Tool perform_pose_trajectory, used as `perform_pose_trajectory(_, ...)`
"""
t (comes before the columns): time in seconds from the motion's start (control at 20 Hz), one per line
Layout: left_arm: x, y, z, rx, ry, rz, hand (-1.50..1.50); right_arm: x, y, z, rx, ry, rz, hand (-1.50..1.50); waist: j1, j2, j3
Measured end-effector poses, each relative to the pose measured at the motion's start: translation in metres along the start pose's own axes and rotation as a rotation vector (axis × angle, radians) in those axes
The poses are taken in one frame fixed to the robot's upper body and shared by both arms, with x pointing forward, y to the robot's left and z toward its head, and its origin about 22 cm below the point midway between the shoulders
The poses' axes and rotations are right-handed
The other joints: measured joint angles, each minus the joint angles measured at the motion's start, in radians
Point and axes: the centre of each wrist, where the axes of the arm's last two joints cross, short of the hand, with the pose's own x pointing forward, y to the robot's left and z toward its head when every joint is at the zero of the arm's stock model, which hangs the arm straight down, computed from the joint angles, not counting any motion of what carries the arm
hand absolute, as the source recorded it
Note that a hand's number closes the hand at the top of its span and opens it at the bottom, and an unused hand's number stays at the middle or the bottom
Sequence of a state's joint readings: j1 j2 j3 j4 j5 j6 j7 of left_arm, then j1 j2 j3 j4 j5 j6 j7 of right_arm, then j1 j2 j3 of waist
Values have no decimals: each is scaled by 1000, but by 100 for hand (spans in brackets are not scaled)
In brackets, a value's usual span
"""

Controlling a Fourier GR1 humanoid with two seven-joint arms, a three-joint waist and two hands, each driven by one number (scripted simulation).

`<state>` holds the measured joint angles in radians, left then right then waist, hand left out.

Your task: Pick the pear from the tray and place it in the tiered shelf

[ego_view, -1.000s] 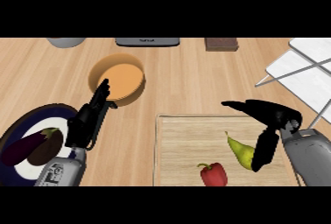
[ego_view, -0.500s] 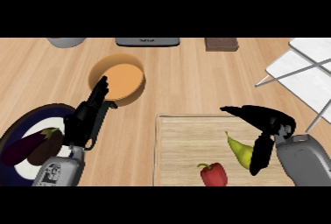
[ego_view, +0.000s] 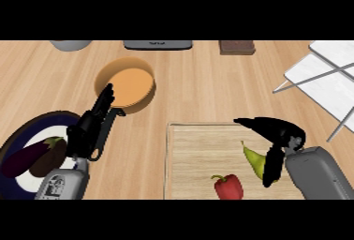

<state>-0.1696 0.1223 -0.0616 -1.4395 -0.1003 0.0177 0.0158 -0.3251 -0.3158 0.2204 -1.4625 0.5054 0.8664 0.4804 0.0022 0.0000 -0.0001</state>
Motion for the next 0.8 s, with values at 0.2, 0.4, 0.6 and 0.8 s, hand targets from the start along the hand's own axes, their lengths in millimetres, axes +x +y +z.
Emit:
perform_pose_trajectory(0.2,-2,-2,-3,0,0,-2,0,-4,10,-4,13,-8,-2,-150,-1,0,0)
perform_pose_trajectory(0.4,2,-10,-2,-3,1,5,0,-15,17,-9,28,-10,1,-150,-1,0,0)
perform_pose_trajectory(0.6,3,-7,-1,-1,7,11,0,-18,21,-5,42,-8,12,150,-2,-1,0)
perform_pose_trajectory(0.8,3,1,1,0,0,6,0,-18,19,-4,51,-26,68,150,0,-3,-2)
